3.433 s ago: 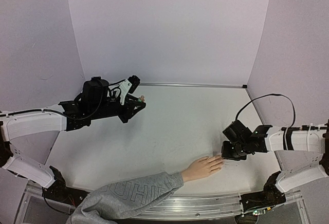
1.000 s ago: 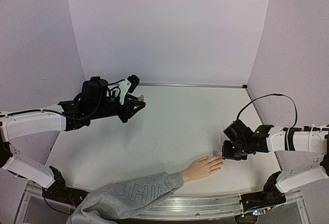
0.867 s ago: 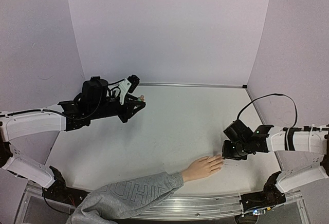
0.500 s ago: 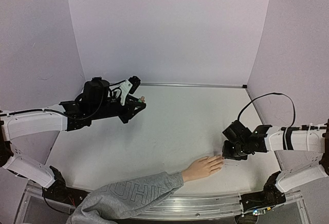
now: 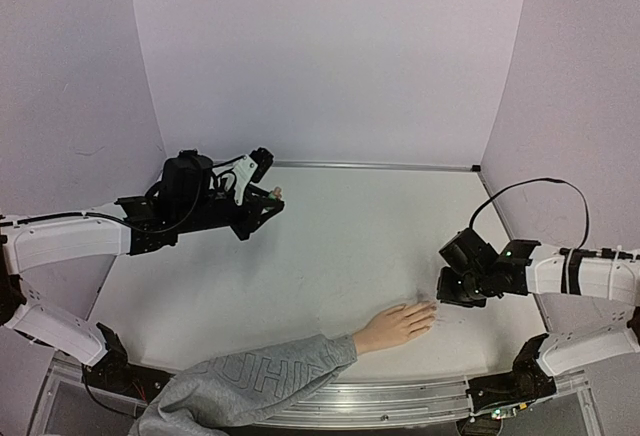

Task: Paint the nails

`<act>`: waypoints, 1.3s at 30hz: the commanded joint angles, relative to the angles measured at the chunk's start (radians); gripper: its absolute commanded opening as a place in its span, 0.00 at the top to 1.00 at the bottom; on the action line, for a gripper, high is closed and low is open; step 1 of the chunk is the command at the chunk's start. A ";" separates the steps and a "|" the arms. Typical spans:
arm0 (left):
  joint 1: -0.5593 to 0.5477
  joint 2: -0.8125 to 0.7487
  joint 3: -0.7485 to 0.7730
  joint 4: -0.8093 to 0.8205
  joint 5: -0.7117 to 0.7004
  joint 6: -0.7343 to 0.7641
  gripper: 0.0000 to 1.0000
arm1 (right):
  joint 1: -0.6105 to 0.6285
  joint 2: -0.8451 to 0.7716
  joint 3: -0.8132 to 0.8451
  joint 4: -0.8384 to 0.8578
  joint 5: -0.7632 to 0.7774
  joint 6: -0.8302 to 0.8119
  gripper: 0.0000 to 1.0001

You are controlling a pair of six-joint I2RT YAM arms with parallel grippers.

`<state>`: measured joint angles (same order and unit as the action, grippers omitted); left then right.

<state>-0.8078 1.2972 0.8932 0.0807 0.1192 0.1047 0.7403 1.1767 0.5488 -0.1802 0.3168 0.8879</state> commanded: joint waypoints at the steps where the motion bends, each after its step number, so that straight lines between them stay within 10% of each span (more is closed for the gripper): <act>1: 0.006 -0.035 0.012 0.063 0.006 -0.005 1.00 | -0.002 -0.033 0.033 -0.069 -0.029 -0.019 1.00; 39: 0.006 -0.039 0.006 0.061 -0.006 -0.002 1.00 | -0.002 0.040 -0.010 -0.013 -0.045 0.010 1.00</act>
<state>-0.8078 1.2762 0.8913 0.0807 0.1196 0.1036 0.7403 1.2217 0.5465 -0.1402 0.2405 0.8719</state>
